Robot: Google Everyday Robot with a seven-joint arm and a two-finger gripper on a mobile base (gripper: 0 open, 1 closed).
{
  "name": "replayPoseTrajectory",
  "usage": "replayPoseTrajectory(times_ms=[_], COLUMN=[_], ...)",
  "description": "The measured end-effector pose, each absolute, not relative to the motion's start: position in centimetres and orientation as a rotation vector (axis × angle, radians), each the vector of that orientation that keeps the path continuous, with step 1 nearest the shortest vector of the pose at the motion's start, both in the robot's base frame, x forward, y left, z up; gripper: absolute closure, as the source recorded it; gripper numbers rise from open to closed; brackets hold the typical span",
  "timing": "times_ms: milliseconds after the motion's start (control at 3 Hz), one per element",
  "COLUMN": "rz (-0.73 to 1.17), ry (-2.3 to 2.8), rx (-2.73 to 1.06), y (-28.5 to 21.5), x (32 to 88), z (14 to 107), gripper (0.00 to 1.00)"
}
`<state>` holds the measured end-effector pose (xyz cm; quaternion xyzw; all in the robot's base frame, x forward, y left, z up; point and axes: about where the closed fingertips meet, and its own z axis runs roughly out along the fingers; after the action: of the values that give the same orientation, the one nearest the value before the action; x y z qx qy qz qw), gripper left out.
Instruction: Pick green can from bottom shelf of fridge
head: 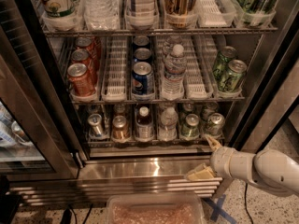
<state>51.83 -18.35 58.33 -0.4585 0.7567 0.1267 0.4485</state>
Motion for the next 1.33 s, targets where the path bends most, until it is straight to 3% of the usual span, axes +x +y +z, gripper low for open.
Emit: replayPoseTrajectory(times_ms=[1000,1333], rz=[0.295,0.237], ry=[1.760,1.716], rx=[-0.981,-0.910], y=[-18.4,-19.4], x=[53.8,54.2], z=[57.3,57.8], gripper=[0.00,0.13])
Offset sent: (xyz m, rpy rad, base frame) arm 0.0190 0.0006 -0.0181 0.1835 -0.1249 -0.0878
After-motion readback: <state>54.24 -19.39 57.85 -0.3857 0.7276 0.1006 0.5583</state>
